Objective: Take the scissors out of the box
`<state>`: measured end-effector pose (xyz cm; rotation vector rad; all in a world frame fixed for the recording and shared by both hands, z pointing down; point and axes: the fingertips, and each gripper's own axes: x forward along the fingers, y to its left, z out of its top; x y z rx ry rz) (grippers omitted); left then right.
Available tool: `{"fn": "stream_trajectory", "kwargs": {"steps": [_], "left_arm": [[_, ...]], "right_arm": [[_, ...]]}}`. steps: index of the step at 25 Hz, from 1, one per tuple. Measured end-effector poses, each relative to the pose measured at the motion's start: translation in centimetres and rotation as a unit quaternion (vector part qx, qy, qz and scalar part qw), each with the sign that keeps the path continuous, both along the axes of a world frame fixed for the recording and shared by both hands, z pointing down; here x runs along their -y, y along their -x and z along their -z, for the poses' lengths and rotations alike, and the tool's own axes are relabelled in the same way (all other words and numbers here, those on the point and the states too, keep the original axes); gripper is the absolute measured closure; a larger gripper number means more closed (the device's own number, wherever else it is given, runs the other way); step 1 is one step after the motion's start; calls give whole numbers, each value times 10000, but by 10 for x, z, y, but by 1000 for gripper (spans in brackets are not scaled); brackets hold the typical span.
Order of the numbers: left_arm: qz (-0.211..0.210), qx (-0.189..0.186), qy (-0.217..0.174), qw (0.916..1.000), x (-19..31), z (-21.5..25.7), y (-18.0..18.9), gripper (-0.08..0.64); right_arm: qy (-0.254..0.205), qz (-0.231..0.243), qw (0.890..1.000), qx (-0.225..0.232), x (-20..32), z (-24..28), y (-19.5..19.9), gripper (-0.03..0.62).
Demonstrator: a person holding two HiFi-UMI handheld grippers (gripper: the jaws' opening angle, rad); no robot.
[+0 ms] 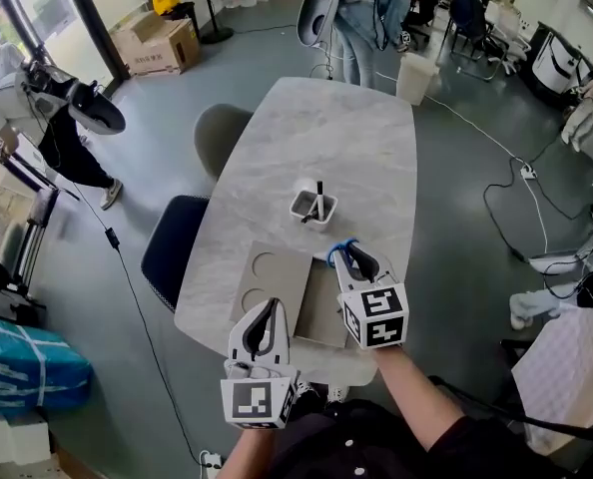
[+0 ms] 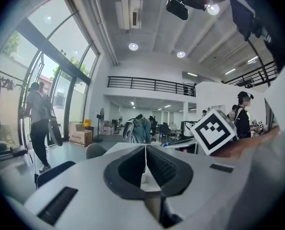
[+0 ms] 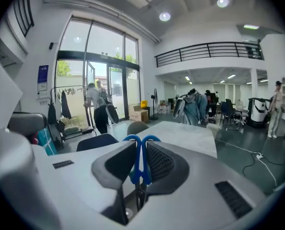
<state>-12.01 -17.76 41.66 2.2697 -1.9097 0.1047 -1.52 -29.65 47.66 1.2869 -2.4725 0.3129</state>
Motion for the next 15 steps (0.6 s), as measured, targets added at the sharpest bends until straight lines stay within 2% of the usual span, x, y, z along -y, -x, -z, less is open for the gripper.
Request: {"fn": "stream_trajectory", "kwargs": {"steps": [9,15], "left_arm": [[91,145,-512,9985,4,45,-1,543],[189,208,-724,9970,2,63,2,543]], "right_arm": [[-1313,2,9893,638,-41,113,-31,528],[-1837,-19,9796,815,-65,144,-48,528]]}}
